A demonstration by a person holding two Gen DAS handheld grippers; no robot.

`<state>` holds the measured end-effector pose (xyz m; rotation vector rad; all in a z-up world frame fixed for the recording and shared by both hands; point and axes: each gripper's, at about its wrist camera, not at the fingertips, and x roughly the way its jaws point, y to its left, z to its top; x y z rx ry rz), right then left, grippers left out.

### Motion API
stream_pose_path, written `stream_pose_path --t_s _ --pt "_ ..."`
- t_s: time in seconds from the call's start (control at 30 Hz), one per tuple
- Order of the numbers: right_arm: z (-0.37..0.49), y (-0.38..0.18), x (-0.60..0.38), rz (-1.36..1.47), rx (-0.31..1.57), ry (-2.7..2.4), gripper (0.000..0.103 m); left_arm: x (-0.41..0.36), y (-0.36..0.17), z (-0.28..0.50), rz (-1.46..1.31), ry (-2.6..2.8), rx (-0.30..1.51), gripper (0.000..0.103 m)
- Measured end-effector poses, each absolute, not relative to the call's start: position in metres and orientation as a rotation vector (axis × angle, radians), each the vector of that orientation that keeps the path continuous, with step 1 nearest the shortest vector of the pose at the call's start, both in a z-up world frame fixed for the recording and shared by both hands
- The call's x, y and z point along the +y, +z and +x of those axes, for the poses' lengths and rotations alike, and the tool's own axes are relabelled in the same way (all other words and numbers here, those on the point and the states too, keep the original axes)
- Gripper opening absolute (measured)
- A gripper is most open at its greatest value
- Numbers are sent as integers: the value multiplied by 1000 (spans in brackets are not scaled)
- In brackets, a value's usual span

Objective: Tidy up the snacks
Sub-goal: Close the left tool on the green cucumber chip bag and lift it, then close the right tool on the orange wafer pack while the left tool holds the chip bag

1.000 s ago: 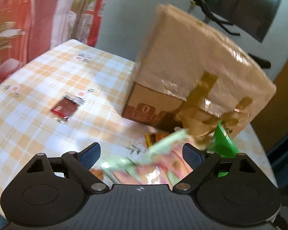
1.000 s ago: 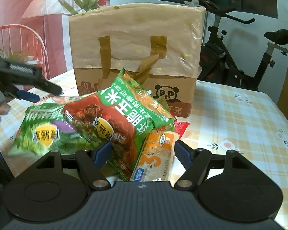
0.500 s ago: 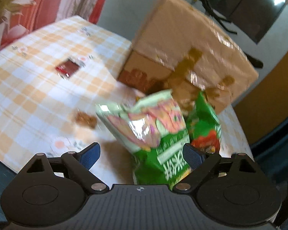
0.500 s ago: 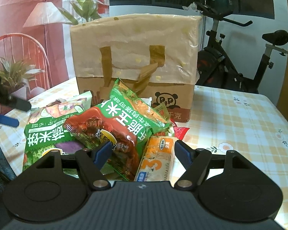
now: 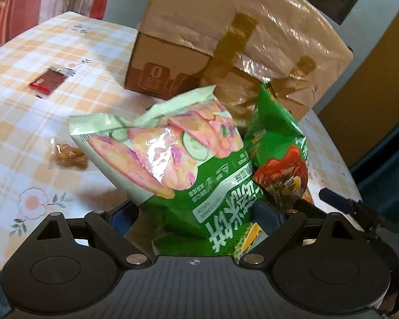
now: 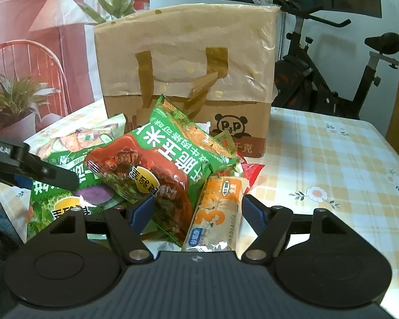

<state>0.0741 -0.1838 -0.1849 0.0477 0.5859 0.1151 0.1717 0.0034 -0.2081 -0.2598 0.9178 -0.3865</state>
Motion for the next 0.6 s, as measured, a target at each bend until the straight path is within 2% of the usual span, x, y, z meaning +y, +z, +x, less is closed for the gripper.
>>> stream_pose_path --t_s 0.1,0.17,0.27,0.43,0.6 --pt "76 -187 -183 44 596 113 75 9 -215 172 -302 -405 919 93" --pt "78 -189 -182 42 604 112 75 12 -215 169 -311 -428 887 81" --pt "80 -189 -182 43 602 105 75 13 -209 163 -273 -427 841 74" --pt "75 -183 -185 51 542 79 75 19 -198 154 -251 -376 771 70" --pt "75 -183 -191 74 549 49 75 25 -184 146 -219 -308 689 69"
